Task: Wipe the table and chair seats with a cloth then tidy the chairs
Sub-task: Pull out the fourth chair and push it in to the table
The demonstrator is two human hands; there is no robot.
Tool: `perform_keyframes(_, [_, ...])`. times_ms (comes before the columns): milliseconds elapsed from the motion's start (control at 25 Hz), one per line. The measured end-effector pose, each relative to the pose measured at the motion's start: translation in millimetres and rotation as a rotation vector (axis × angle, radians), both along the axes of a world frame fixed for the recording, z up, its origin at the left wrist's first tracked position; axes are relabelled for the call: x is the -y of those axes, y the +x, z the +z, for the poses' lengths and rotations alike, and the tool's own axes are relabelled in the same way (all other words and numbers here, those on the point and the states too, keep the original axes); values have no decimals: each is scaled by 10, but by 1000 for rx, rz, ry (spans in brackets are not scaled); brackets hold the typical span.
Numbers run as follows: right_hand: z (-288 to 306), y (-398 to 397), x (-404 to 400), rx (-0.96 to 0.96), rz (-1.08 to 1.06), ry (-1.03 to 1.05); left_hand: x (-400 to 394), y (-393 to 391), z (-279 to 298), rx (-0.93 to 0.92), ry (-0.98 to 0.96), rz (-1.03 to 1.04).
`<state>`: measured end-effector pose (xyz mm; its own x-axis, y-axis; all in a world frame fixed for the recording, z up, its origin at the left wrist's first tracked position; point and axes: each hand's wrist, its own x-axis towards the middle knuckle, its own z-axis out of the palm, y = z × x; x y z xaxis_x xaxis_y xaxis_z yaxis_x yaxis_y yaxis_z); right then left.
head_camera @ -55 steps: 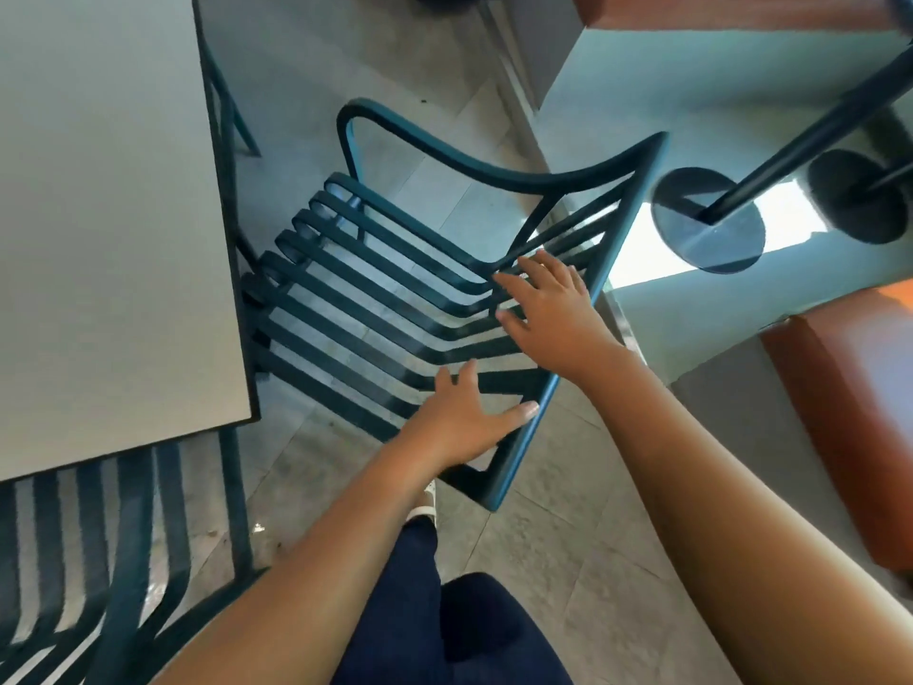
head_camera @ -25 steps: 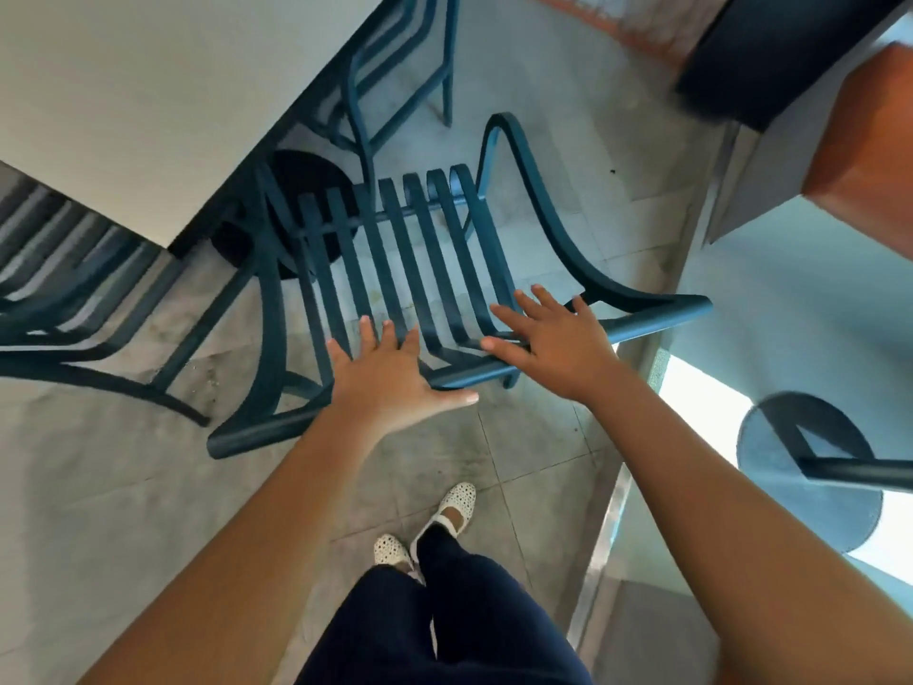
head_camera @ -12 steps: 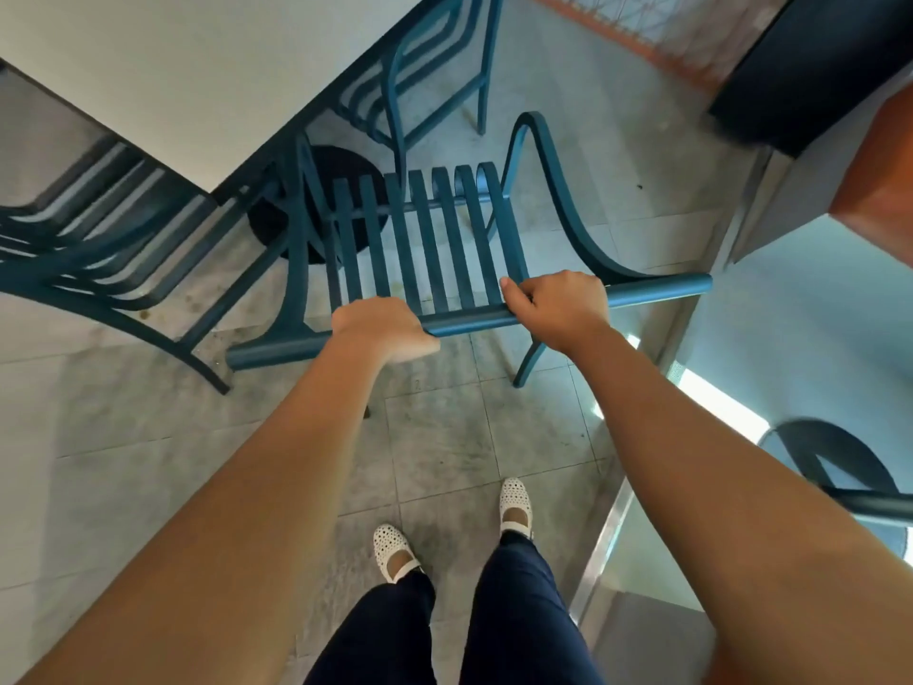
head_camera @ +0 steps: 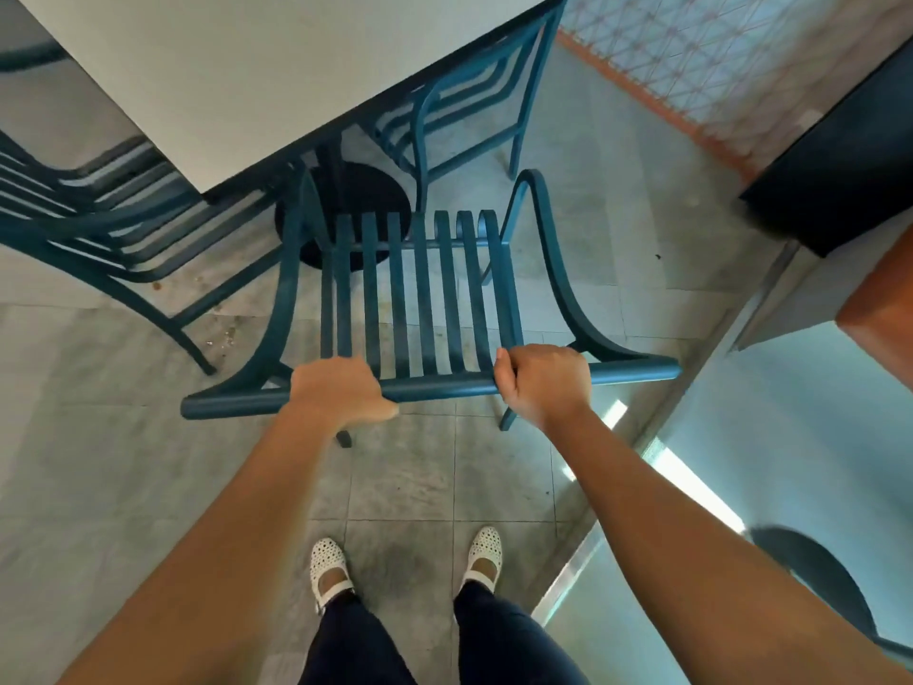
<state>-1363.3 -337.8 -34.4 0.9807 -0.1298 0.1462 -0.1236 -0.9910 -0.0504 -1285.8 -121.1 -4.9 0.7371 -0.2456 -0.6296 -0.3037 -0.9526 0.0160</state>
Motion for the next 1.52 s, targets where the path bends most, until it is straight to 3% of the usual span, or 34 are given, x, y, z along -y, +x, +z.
perform_keyframes(560, [-71, -5, 1047, -24, 303, 54, 853, -791, -26, 8, -101, 243])
perform_keyframes(1040, [-40, 534, 1510, -7, 308, 75, 1341, -461, -73, 74, -161, 283])
perform_keyframes(1520, [-91, 1186, 2332, 50, 597, 164, 2183, -196, -126, 93, -24, 491])
